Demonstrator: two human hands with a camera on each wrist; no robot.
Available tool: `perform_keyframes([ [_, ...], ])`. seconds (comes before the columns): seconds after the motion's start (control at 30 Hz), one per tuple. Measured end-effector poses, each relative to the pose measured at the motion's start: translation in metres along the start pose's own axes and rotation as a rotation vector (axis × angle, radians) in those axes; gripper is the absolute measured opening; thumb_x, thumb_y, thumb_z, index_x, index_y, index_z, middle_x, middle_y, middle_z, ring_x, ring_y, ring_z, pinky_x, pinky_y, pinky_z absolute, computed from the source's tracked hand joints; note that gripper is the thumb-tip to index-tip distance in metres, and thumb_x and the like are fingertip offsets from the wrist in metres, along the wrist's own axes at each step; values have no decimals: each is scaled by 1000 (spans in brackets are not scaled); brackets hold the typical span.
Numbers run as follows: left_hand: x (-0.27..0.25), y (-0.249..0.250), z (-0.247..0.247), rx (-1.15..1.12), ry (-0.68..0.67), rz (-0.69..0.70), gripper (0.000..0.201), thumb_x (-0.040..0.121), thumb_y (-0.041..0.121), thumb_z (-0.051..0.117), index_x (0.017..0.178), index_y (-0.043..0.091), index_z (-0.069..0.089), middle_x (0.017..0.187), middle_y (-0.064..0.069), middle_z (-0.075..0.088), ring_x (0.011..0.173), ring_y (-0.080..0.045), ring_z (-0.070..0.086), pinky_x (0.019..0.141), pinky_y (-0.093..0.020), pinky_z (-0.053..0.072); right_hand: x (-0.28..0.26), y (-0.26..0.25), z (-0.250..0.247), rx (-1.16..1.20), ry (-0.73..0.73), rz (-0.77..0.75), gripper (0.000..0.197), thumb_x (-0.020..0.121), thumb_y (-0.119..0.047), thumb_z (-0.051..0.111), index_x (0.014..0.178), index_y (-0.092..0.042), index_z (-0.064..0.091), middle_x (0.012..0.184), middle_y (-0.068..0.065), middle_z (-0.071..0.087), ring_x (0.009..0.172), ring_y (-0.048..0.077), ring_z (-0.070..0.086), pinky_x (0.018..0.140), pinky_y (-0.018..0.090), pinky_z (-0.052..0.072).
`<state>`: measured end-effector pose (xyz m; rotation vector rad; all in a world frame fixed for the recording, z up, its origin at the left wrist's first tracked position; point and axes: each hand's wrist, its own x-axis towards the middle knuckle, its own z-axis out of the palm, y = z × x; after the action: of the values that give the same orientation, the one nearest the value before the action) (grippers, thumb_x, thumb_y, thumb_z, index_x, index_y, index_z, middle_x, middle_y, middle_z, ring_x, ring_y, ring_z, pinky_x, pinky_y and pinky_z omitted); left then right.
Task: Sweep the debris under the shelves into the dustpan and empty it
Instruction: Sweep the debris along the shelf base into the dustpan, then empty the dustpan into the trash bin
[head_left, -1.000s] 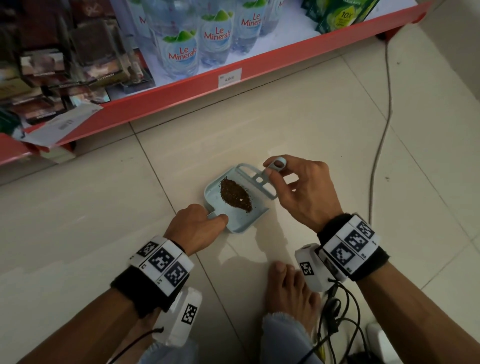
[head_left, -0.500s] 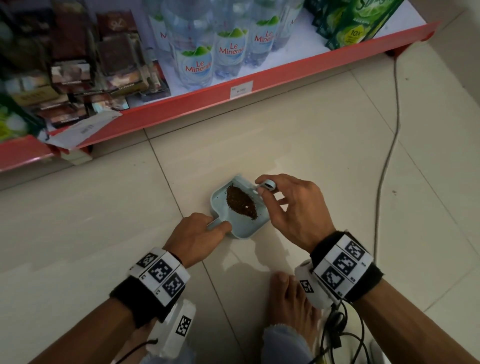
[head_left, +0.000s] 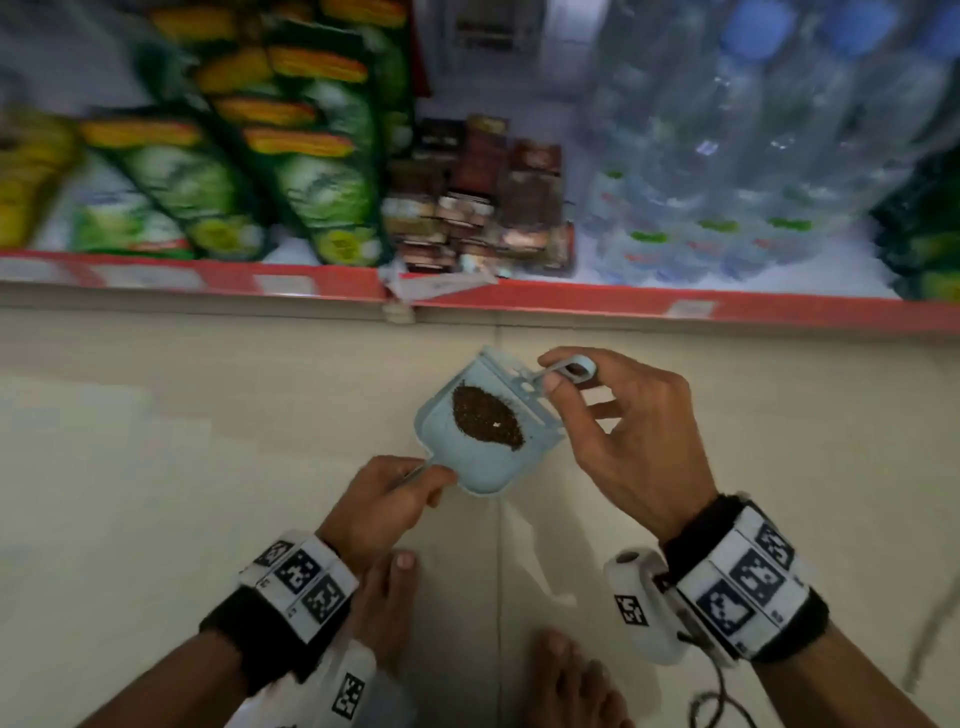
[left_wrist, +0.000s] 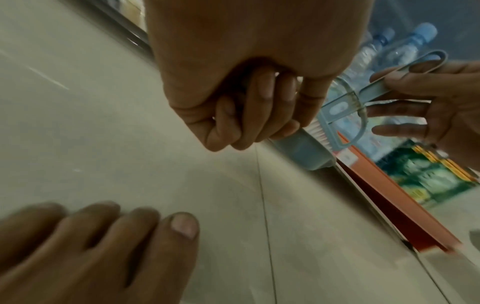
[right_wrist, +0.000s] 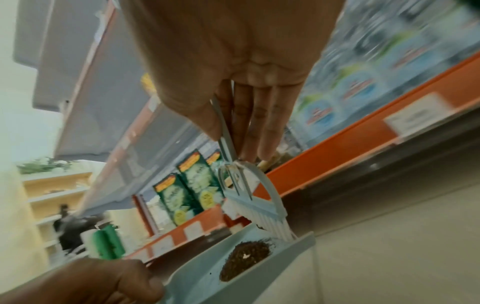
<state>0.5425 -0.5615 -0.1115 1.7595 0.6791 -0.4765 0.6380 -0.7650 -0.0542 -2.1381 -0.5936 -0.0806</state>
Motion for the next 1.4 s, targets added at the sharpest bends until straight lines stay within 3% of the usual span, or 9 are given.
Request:
perform_keyframes([
  [0.2,-48,-11,-72,-184,211,-79,39,94,18,62,58,8,51,46,-2,34,40,-12,28,39,-20,24,38,-49,48,234,-179,-90,15,94,-20,63,106,-19,73,94,-12,74,80,-2,68,59,9,51],
  [0.4,-75,-33,-135,-297,289,-108,38,96,17,56,61,8,49,43,4,28,34,-8,22,36,-15,18,64,-97,90,309,-370,-151,16,94,-21,63,102,-18,77,93,-13,75,83,0,69,50,10,46],
  [0.63,-83,-80,-186,-433,293,-62,42,97,19,54,57,10,49,43,3,27,35,-9,22,37,-16,18,70,-145,154,184,-560,-311,15,93,-18,64,100,-17,77,98,-14,74,86,-1,68,54,5,44],
  [0.73,-86,-107,-216,-503,275,-40,41,98,21,51,59,10,49,42,3,28,36,-10,23,39,-18,18,77,-174,186,120,-667,-311,16,94,-21,64,103,-22,78,98,-16,74,86,-2,68,54,6,43],
  [0.9,-101,-148,-284,-608,325,-53,38,98,29,45,67,9,53,45,1,29,39,-11,24,41,-21,17,99,-249,250,73,-855,-395,17,94,-17,64,105,-20,77,97,-15,75,76,-12,64,60,1,41],
  [1.0,-126,-168,-321,-696,405,-35,40,100,29,41,70,7,53,44,0,30,38,-11,25,39,-18,18,107,-298,293,137,-892,-387,16,93,-15,66,103,-18,78,91,-19,75,82,-8,67,71,4,46],
  [1.27,-192,-205,-405,-776,645,-71,42,101,29,32,71,8,53,46,1,29,40,-11,23,41,-22,18,100,-416,392,217,-830,-533,14,94,-24,64,96,-20,77,87,-13,74,83,-1,67,69,15,49],
  [1.4,-218,-204,-458,-811,804,-5,44,102,29,31,70,9,54,42,3,31,37,-10,25,38,-20,20,108,-476,428,319,-746,-704,13,92,-18,67,101,-16,77,87,-17,71,76,-11,63,61,3,46],
])
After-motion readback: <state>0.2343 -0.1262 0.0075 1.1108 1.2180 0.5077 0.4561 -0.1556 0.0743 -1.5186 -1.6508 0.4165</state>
